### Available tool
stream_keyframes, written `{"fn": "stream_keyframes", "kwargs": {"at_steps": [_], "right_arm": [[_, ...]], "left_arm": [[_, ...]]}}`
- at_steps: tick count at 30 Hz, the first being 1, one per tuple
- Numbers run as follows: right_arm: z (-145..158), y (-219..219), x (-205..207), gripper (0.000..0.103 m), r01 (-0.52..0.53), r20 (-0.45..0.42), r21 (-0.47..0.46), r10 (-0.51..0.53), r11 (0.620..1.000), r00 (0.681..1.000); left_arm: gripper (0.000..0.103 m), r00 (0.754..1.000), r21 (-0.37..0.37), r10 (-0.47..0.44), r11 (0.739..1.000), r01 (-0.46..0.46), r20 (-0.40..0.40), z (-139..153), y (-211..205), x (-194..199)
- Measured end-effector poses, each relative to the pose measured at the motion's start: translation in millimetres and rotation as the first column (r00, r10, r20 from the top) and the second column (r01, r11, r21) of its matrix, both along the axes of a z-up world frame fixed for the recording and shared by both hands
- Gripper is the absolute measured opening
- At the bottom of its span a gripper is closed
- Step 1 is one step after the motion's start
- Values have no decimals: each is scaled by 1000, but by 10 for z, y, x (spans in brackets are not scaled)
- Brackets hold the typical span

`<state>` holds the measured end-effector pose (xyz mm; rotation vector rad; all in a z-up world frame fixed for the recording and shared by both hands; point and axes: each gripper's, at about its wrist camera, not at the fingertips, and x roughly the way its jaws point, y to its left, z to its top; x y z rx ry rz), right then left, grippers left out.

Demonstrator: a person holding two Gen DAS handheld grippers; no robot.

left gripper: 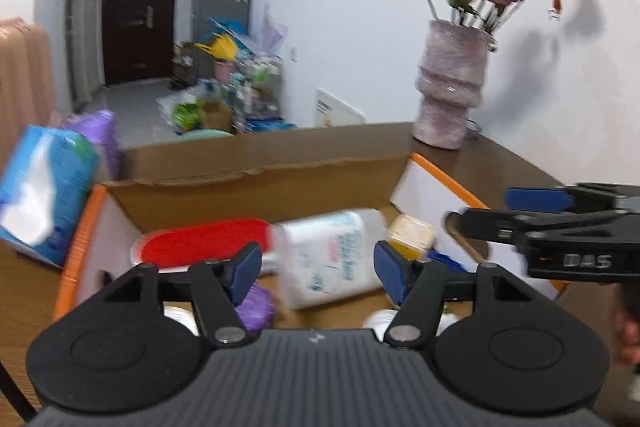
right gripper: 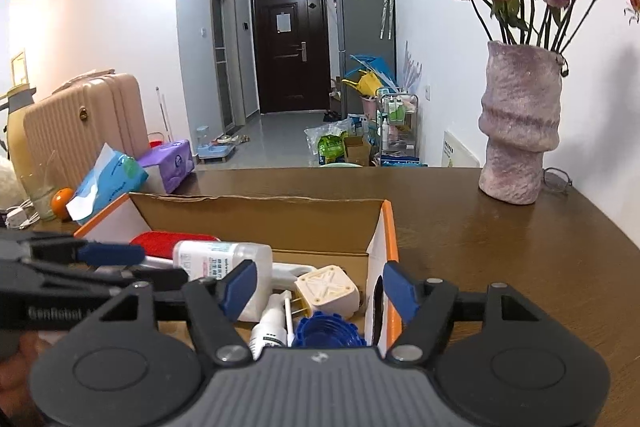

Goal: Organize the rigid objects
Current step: 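Carry the white cap and blue cap into the box and open both grippers, then withdraw both grippers from the box back over the table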

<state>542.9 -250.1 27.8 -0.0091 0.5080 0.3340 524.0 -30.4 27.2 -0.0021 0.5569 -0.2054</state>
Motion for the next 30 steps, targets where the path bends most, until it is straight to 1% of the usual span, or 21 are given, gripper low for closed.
{"fn": "stream_keyframes", "kwargs": {"at_steps": [3,5,7,9,11,13,16,18,21,23,24,30], "right_arm": [[113,-2,-69,71,-4,-3,-13,4,1000,1000],[195,9,-121,73,-12,-11,-24,12,1000,1000],[268,34,-180,74,-28,-18,-41,28,999,999],[334,48,-247,77,-42,-35,-50,40,998,999],[398,71,-346,79,-41,-31,-66,39,997,999],[465,89,-463,82,-41,-25,-71,40,997,999],[545,114,-672,88,-34,1,-52,34,998,999],[570,141,-819,97,-28,42,-42,30,999,999],[566,181,-1053,101,-22,123,-13,23,1000,992],[552,195,-1181,103,-8,169,17,5,1000,986],[546,199,-1237,103,-1,191,28,-5,1000,982],[559,191,-1590,103,28,275,80,-49,996,960]], "left_arm": [[69,1000,21,26,999,-26,10,122,108,-95],[74,999,44,44,998,-46,31,209,179,-197],[89,996,64,59,996,-63,60,296,262,-329],[94,992,93,82,991,-91,93,371,335,-466],[96,989,118,95,987,-109,117,441,394,-615],[101,985,121,103,985,-121,141,522,451,-785],[103,973,118,114,983,-140,202,633,516,-1070],[103,956,96,126,983,-156,264,681,551,-1266],[103,914,33,162,982,-187,371,692,597,-1560],[103,889,16,184,978,-210,420,668,589,-1709],[103,882,12,188,977,-214,432,655,584,-1775],[103,872,-30,217,973,-228,439,678,598,-2071]]}}
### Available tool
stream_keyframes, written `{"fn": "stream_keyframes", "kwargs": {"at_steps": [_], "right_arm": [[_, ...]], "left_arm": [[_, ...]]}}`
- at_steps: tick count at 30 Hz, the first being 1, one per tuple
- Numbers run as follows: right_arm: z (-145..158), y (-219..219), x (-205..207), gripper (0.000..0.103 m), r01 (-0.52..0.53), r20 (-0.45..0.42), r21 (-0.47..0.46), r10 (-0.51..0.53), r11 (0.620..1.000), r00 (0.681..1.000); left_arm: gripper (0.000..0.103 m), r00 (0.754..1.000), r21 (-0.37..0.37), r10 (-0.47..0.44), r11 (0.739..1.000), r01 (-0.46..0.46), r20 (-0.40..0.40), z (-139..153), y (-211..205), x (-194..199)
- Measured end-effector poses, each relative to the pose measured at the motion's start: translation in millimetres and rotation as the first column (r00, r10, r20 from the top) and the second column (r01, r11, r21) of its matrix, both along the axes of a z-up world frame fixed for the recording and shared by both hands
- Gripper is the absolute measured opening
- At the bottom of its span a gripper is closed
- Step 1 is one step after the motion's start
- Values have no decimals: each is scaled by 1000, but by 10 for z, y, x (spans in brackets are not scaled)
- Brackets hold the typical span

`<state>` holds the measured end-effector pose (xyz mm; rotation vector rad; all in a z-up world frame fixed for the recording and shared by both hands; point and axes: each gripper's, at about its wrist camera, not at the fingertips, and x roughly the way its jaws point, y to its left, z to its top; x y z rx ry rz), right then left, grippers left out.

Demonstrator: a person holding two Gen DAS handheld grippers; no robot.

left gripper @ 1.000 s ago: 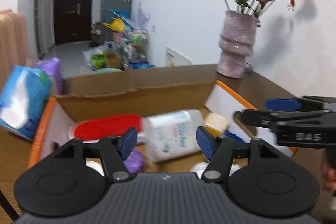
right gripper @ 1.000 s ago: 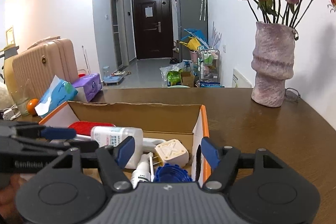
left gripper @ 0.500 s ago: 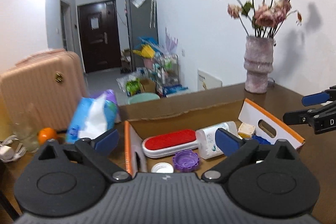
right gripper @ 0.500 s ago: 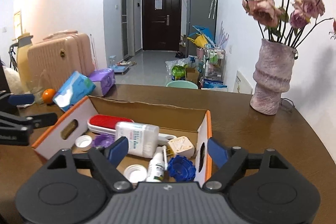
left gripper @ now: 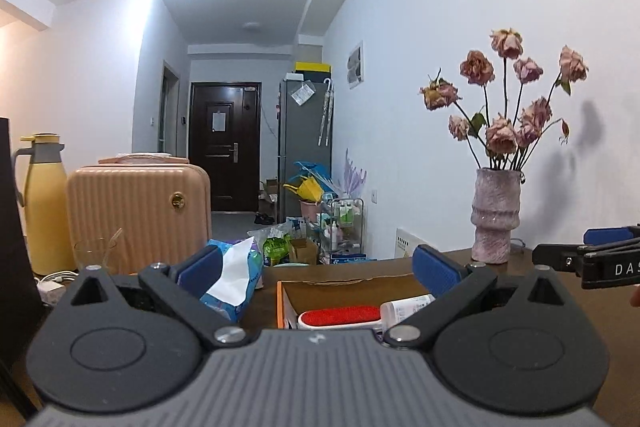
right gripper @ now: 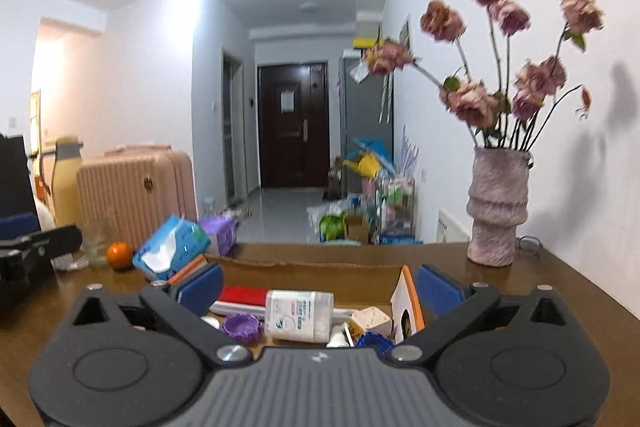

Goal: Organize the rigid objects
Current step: 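Withdraw both grippers from the box back over the table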

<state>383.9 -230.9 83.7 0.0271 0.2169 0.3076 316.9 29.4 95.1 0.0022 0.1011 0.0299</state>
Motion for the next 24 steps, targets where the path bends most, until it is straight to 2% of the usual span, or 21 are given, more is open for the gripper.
{"fn": "stream_keyframes", "kwargs": {"at_steps": [7,12,19,24], "right_arm": [[39,-65,-271,103,11,14,13,-11,1000,1000],[9,-135,-497,103,23,4,16,-23,1000,1000],[-168,-213,-1086,103,3,-3,-23,-3,1000,1000],[-278,-187,-1522,103,-11,-11,-70,11,997,1000]], "left_arm": [[103,1000,9,-5,1000,4,20,49,-36,-288],[103,1000,3,-1,1000,1,2,-6,-107,-517],[103,996,-11,27,1000,-28,-86,-234,-191,-1100],[103,997,-44,32,998,-35,-76,-371,-203,-1611]]}}
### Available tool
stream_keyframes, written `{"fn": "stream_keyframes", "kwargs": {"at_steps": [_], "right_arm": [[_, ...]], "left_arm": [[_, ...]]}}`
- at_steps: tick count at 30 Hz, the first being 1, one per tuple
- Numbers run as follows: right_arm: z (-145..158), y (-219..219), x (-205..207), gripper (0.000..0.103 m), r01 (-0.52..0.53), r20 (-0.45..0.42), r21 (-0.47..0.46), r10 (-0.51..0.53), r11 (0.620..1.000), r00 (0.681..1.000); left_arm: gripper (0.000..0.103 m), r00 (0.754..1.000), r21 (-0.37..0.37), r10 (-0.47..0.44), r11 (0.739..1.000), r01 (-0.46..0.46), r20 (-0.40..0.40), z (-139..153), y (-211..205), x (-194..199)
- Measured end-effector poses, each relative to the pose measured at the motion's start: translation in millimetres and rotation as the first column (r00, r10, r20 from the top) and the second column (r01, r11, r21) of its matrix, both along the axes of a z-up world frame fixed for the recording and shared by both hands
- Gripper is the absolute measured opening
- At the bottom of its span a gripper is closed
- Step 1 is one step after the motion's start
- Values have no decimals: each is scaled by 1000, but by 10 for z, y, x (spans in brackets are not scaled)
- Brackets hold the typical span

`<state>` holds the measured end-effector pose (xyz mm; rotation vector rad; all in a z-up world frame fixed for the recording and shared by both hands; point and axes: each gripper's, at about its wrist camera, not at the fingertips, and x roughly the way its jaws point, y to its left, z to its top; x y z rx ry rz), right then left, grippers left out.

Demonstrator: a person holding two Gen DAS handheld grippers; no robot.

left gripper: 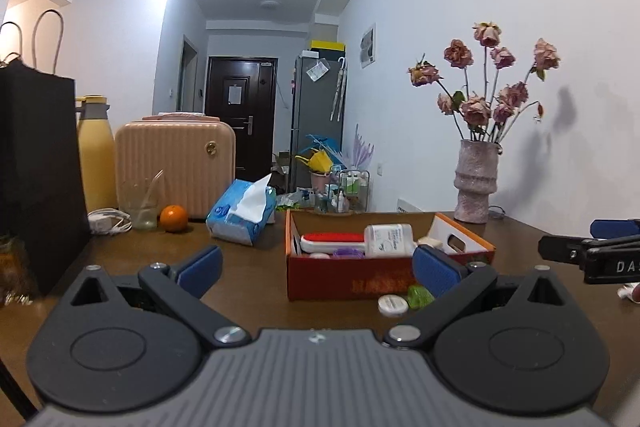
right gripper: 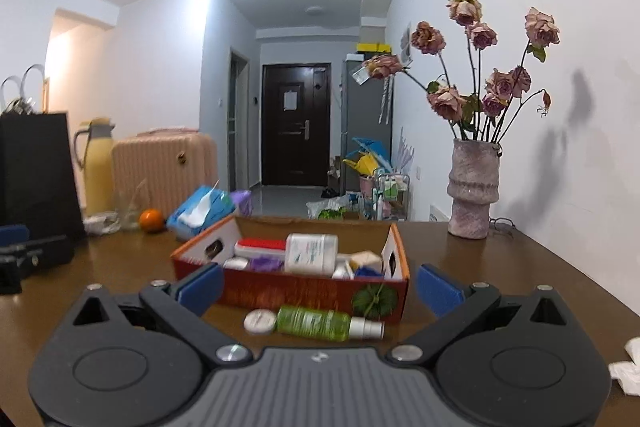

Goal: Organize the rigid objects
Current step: 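Withdraw both grippers from the box back over the table, then grasp the white cap with the left gripper while the right grasps the green spray bottle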

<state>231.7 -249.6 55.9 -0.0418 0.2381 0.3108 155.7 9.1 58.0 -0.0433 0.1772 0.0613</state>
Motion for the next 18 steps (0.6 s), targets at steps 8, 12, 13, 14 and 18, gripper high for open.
{"fn": "stream_keyframes", "kwargs": {"at_steps": [8,12,13,14,18], "right_arm": [[-284,33,-676,103,-44,-68,-21,42,999,997],[-504,25,-786,103,-74,-184,41,81,996,980],[-549,47,-790,103,-80,-200,20,82,997,976],[-575,72,-791,103,-81,-200,-7,78,997,977],[-645,140,-675,103,-77,-197,-86,59,993,979]], "left_arm": [[103,999,40,-51,998,52,-9,-242,-93,-654],[103,995,16,-71,997,72,-64,-391,-204,-549],[103,993,9,-77,997,78,-86,-450,-223,-513],[103,990,7,-84,996,85,-114,-513,-243,-476],[103,977,10,-101,994,105,-190,-695,-273,-313]]}}
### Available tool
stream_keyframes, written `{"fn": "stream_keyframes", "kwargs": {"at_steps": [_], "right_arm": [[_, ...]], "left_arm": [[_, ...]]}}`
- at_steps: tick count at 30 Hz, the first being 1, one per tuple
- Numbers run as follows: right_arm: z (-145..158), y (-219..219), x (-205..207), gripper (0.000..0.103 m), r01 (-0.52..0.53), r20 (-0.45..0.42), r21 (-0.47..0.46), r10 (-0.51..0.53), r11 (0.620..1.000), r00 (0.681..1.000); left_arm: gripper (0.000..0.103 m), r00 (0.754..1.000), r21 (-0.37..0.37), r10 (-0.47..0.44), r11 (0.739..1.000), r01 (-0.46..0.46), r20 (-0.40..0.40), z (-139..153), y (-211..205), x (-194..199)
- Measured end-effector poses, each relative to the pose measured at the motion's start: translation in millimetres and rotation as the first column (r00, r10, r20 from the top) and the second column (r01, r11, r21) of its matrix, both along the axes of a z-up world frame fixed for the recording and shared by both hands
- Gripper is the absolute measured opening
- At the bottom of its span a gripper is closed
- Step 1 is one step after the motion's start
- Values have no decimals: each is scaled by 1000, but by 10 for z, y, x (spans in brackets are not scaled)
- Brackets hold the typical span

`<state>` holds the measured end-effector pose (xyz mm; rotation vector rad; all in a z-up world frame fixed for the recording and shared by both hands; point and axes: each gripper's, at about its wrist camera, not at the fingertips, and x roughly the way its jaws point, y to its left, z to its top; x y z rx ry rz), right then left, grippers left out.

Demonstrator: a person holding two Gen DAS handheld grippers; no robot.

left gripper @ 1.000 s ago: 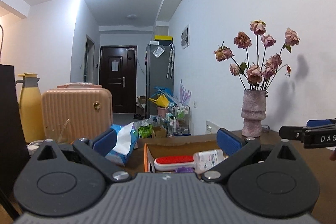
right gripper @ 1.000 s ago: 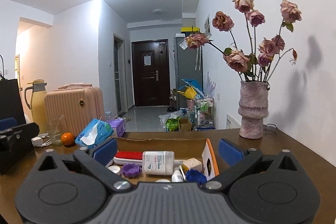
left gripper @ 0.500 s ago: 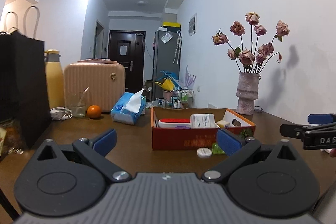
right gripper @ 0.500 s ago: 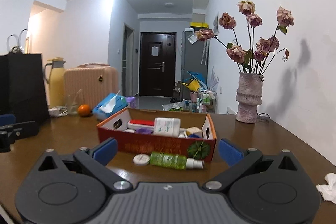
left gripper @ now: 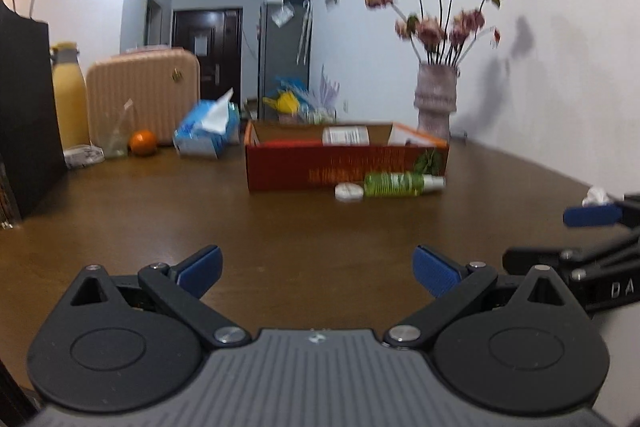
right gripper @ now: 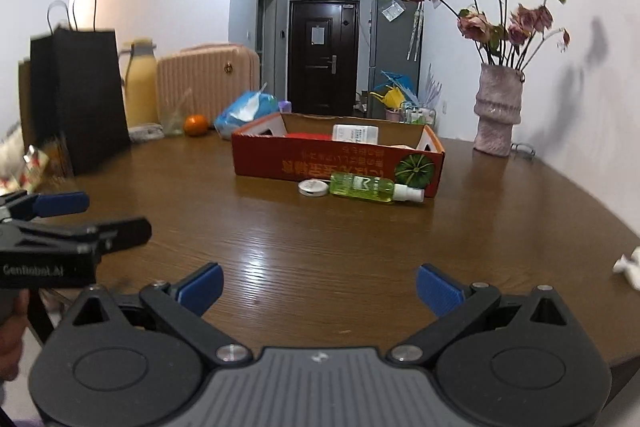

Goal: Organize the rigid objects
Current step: 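Grasp the white cap with the left gripper while the right grasps the green spray bottle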

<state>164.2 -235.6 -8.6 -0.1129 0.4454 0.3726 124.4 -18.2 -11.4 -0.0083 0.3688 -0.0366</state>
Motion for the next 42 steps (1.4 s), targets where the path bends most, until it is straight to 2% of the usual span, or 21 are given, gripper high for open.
{"fn": "stream_keyframes", "kwargs": {"at_steps": [7,9,13,15,17,22,26,30,32,34,36,37,39,42], "right_arm": [[-79,-4,527,101,-17,-49,-4,16,1000,999],[-66,15,727,96,-31,-47,-31,29,999,998],[43,25,1152,92,-63,-2,-65,63,996,998],[113,16,1387,86,-84,15,-58,84,995,996],[145,29,1651,83,-123,-1,-69,123,990,992],[63,199,2256,81,-250,-88,-211,236,945,968],[11,256,2577,70,-316,-127,-234,293,920,948],[-55,265,2812,67,-376,-157,-241,347,895,925],[-92,231,2895,66,-407,-183,-210,373,889,909],[-128,166,2951,58,-422,-215,-161,386,892,897],[-139,102,2963,46,-423,-229,-139,387,895,893],[-136,52,2964,43,-433,-241,-106,400,895,884],[-134,-5,2979,40,-449,-253,-38,426,893,869],[-181,51,3013,41,-454,-258,-13,436,891,862]], "left_arm": [[103,994,-41,-16,999,12,-105,-59,85,482],[102,992,-43,-30,999,25,-122,-31,86,657],[87,990,-33,-49,998,45,-133,34,95,1062],[78,988,-34,-49,998,45,-146,59,98,1263],[76,985,-42,-70,997,64,-160,72,98,1483],[73,962,-60,-146,989,135,-233,24,52,2068],[65,943,-24,-189,981,190,-273,-49,-64,2447],[62,924,-30,-241,969,243,-298,-112,-161,2736],[61,910,-49,-272,962,270,-313,-163,-189,2849],[56,898,-64,-283,959,278,-338,-224,-210,2940],[51,904,-46,-277,960,278,-326,-256,-231,2962],[47,906,-33,-277,959,282,-321,-260,-241,2960],[41,908,-23,-275,959,282,-315,-264,-243,2953],[40,914,23,-267,957,288,-306,-267,-288,2916]]}}
